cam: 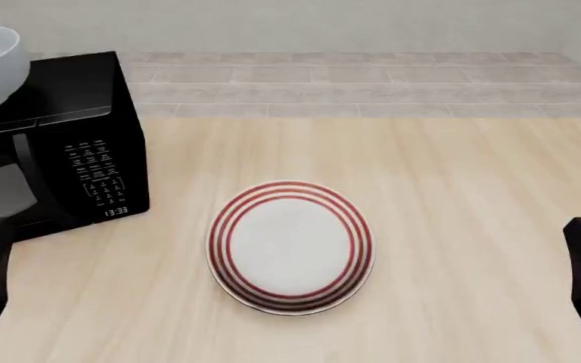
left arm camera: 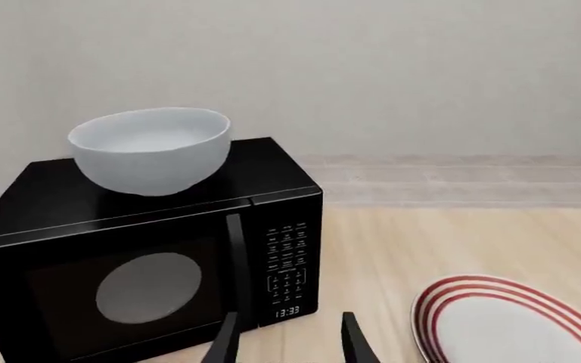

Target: Pick up the white bowl and put it on the plate.

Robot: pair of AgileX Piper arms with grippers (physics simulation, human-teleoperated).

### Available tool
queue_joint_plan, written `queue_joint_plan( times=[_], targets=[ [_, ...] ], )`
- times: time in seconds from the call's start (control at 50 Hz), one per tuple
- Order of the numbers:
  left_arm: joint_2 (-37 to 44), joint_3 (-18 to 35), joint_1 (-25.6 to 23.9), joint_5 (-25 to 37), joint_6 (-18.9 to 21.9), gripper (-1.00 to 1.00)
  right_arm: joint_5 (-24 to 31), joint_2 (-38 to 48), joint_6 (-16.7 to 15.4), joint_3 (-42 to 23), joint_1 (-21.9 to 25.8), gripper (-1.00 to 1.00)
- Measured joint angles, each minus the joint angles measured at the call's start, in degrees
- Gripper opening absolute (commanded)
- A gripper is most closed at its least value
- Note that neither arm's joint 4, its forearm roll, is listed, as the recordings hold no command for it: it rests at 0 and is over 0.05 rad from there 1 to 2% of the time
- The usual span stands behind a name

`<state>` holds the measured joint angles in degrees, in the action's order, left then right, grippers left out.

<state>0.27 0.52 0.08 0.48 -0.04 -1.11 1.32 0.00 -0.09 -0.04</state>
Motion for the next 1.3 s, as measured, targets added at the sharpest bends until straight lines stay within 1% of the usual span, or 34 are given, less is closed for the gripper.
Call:
queue_joint_plan(
  times=[0.08,0.14,0.2,0.38,0.64,0.78,0.9,1.3],
  targets=[
    [0.7,0.2,0.4,-0.2,0.2,1.00,0.0,0.0,0.0,0.0,0.0,1.00],
    [1.1,2.0,0.4,1.5,0.5,1.00,0.0,0.1,0.0,0.0,0.0,1.00],
    [1.5,4.7,0.1,4.1,1.5,1.00,0.0,0.1,0.0,0.0,0.0,1.00],
    [2.6,14.3,-0.2,12.3,6.0,1.00,0.0,0.1,0.0,-0.1,0.0,1.00],
    [4.3,27.0,0.1,21.7,14.2,1.00,-0.1,0.1,0.0,0.0,0.0,1.00],
    [4.5,33.4,-0.2,26.0,19.5,1.00,-0.1,0.2,0.0,0.0,0.0,1.00],
    [5.5,37.3,-1.2,28.6,23.8,1.00,-0.1,0.2,0.0,0.0,0.0,1.00],
    [9.7,46.4,-3.4,35.0,35.8,1.00,-0.1,0.2,0.0,0.0,0.0,1.00]
  ],
)
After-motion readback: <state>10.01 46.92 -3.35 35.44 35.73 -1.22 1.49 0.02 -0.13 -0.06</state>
